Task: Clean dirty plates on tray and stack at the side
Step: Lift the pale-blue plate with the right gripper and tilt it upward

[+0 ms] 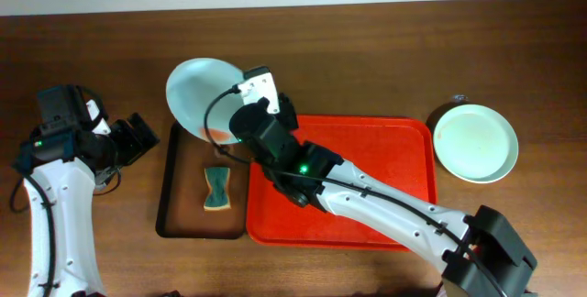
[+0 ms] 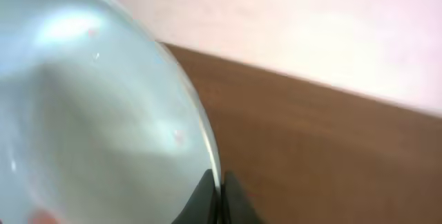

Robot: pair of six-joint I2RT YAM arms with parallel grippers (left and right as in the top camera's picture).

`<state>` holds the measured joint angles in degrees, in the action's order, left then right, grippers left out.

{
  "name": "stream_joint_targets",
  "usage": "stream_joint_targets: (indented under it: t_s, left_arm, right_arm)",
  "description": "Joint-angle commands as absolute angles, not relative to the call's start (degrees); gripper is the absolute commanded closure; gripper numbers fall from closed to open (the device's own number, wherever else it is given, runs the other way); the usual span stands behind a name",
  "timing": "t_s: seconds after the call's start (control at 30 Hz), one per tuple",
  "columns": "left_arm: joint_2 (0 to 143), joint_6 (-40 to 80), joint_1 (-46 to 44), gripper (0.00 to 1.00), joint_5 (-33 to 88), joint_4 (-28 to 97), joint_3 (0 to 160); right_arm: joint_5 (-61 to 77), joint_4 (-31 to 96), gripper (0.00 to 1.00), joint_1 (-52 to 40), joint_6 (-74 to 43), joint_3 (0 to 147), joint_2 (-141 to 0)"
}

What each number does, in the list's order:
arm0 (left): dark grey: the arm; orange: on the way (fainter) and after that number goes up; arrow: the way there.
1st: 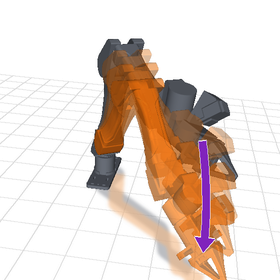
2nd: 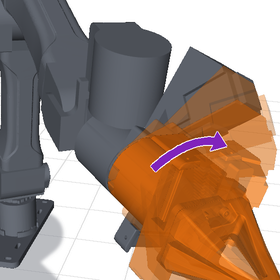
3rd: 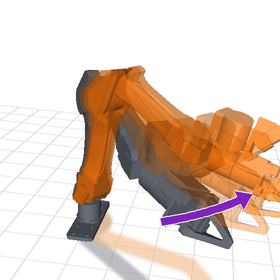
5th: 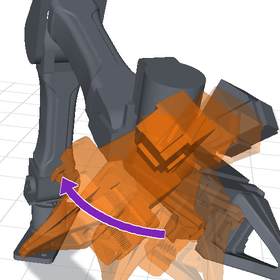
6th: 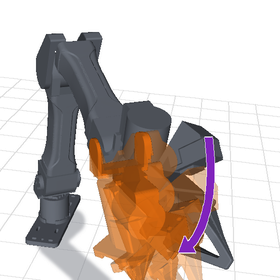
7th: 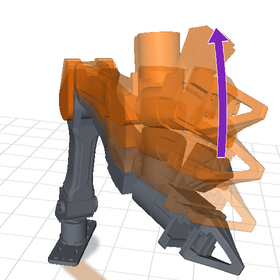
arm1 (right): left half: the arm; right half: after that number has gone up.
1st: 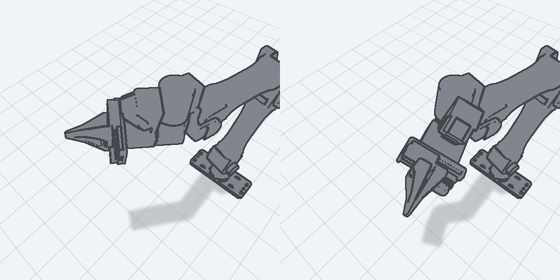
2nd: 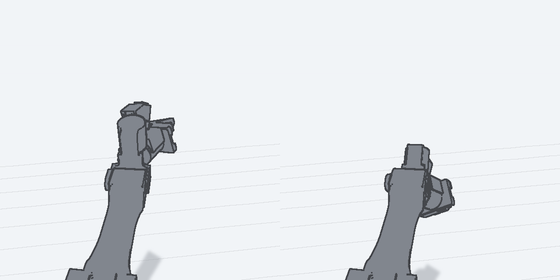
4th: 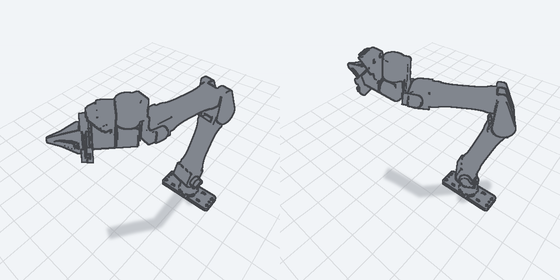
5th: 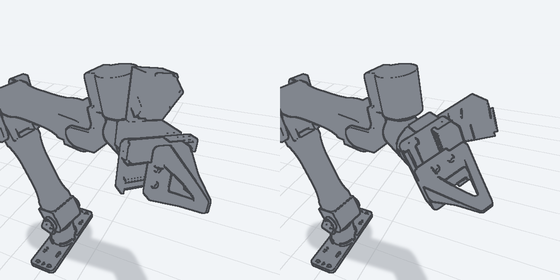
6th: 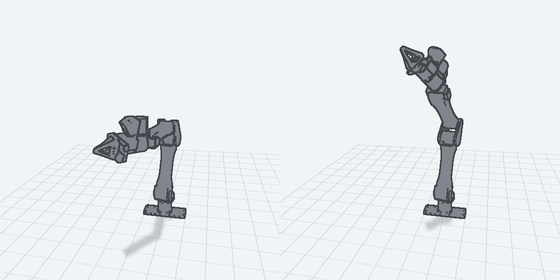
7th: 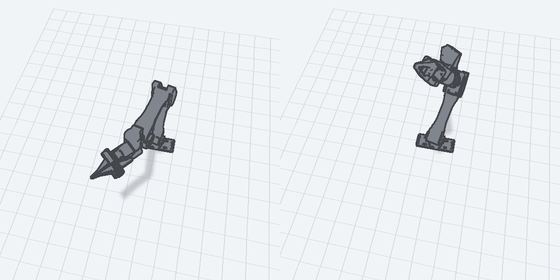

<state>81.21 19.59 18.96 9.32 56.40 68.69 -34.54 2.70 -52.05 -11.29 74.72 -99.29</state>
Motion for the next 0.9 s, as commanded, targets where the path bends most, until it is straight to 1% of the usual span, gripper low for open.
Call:
stream_joint_targets:
  t_s: [0.0, 0.07, 0.17, 0.23, 0.3, 0.87]
  left_arm:
    - [80.49, 20.14, 19.4, 0.01, 10.24, 56.27, 69.28]
    - [80.49, 20.14, 19.4, 0.01, 10.24, 56.27, 69.28]
    - [80.49, 20.14, 19.4, 0.01, 10.24, 56.27, 69.28]
    - [80.49, 20.14, 19.4, 0.01, 10.24, 56.27, 69.28]
    - [80.49, 20.14, 19.4, 0.01, 10.24, 56.27, 69.28]
    - [80.49, 20.14, 19.4, 0.01, 10.24, 56.27, 69.28]
  right_arm:
    - [-41.54, -4.03, 0.96, -54.52, 9.02, 75.83, -98.74]
    - [-44.93, -9.06, 0.96, -57.12, 19.55, 75.83, -98.74]
    - [-47.68, -14.06, 0.96, -61.6, 27.38, 75.83, -98.74]
    - [-52.97, -20.08, 0.96, -63.61, 36.67, 75.83, -98.74]
    - [-55.9, -25.15, 0.96, -65.01, 41.8, 75.83, -98.74]
    - [-56.21, -25.96, 0.96, -65.6, 41.58, 75.83, -98.74]
